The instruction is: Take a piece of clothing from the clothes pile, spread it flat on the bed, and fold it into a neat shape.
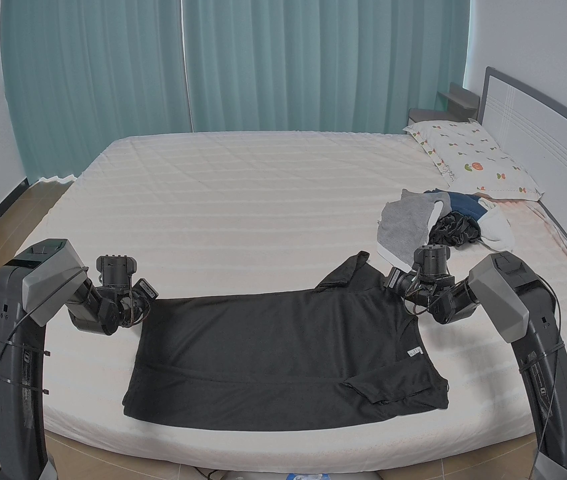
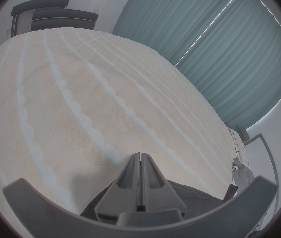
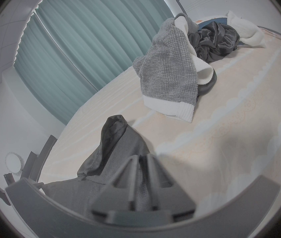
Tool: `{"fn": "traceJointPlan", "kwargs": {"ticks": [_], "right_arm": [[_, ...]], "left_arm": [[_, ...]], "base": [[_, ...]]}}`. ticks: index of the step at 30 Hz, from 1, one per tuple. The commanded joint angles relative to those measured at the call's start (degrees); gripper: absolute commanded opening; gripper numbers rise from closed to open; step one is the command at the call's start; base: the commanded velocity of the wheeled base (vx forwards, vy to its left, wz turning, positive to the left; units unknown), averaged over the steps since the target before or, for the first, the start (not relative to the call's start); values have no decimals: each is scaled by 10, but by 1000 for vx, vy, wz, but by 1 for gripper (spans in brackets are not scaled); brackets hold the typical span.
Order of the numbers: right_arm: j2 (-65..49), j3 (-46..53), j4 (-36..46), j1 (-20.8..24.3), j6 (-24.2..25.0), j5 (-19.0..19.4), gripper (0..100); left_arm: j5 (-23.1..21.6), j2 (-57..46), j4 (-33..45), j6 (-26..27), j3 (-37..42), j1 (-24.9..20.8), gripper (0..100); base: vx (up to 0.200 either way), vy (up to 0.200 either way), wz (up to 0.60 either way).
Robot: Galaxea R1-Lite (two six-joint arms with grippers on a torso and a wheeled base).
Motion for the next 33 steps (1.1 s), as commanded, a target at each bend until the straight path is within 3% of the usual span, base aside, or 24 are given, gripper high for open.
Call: {"fn": "traceJointPlan", "kwargs": {"ticks": [1,9,14,25,33], "right_arm": [[-6,10,-2,-2,0,0,0],[-40,44,-24,-6,18,0,0],[-59,92,-103,-7,16,0,0],[-93,163,-166,-13,18,0,0],[-132,224,-172,-20,18,8,0]], "left_arm": [[0,0,0,-1,0,0,0],[-1,-2,-3,-2,-2,2,0],[7,-29,-35,-1,14,3,0],[8,-31,-41,1,23,18,0],[6,-33,-42,1,24,18,0]], "base": [[0,0,0],[0,0,0],[0,0,0],[0,0,0],[0,0,0]]}}
